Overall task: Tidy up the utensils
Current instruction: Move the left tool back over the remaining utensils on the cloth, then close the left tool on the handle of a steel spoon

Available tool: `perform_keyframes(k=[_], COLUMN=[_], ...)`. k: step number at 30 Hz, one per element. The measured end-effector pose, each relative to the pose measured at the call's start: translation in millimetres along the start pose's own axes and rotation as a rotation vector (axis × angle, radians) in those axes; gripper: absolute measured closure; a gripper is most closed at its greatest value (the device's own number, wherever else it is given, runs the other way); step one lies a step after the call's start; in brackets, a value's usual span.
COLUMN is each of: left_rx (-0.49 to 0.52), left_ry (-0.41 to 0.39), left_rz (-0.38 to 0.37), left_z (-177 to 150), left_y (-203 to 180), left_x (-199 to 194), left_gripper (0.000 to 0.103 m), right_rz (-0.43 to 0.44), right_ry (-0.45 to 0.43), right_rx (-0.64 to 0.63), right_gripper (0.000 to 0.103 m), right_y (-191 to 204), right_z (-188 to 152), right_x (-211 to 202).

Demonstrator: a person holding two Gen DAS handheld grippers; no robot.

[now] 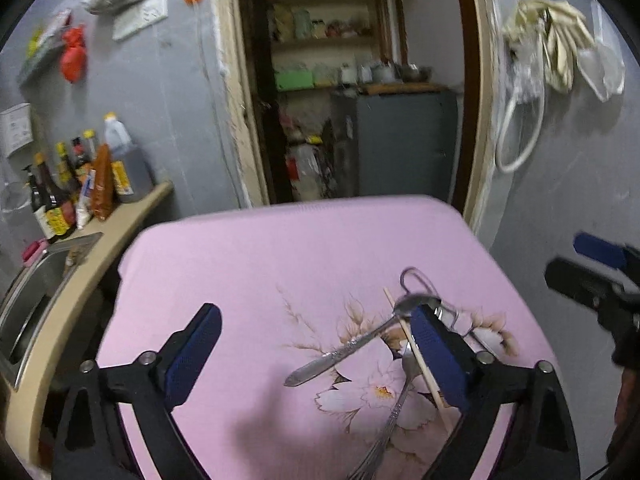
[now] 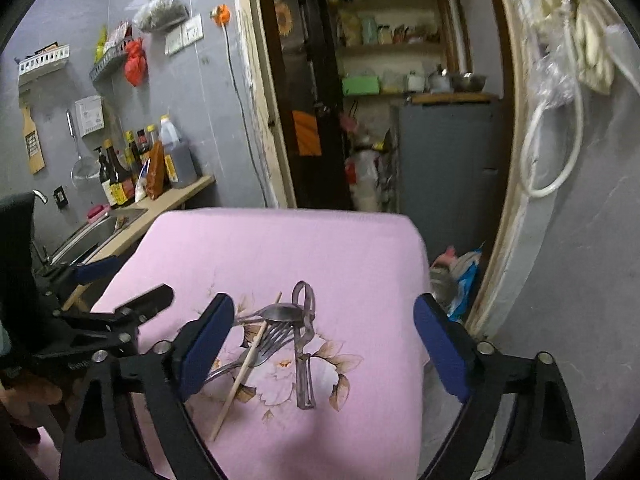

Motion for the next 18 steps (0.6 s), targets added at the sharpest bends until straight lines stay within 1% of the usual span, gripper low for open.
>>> perform_keyframes(k=[2, 4, 5, 6, 7, 9, 10, 11, 12, 16, 18], left_rx=[0.02, 0.035, 0.043, 0.052, 0.059, 0.081, 0.091, 0.104, 0.118, 0.168, 0.192], left_ry=[0.029, 0.051, 0.063, 0.076, 0.087, 0.115, 0.126, 0.139, 0.149, 0.192, 0.214], left_rz=[-0.015, -0.031, -0.04, -0.05, -0.056, -0.076, -0.087, -0.102, -0.114, -0.161, -0.181], left_z=[-1, 0, 0, 0, 0, 0, 0, -1, -2, -6, -9], left_y=[-5, -9, -11, -12, -14, -19, -21, -23, -27, -39, -44], left_x=[16, 27, 33, 40, 46, 58, 63, 68, 72, 83, 88], left_gripper=[0.014, 0.02, 0.024, 0.028, 0.029, 0.04, 0.041, 0.044, 0.049, 0.057, 0.064], right_rz=[0.028, 0.051, 0.064, 0.071, 0.078, 0.106, 0.116, 0.128, 0.142, 0.174, 0.18], right_ry=[0.035, 0.07, 0.095, 0.115, 0.132, 0.186, 0.2, 0.221, 0.248, 0.336, 0.377], right_rx=[-0.012, -0.019, -0.024, -0.032, -0.038, -0.052, -0.055, -0.058, -0.062, -0.085, -0.092], right_gripper=[0.026, 0.038, 0.04, 0.046, 0.051, 0.053, 0.057, 0.058, 0.059, 0.06, 0.064], right_y=[-1, 0, 0, 1, 0, 3, 4, 5, 7, 15, 18], right_z=[1, 4, 4, 5, 6, 9, 9, 11, 12, 17, 16], right_x=[17, 34, 45, 53, 61, 81, 86, 93, 102, 134, 150])
Point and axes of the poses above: each gripper's, at about its wrist camera, not at the fingertips, and x roughly the way its jaws point, y to its left, z to its top, the point moved 5 cm from there along x, roughly the way its jaws point, and after that the axes turned 9 degrees about y, right-handed, at the moved point
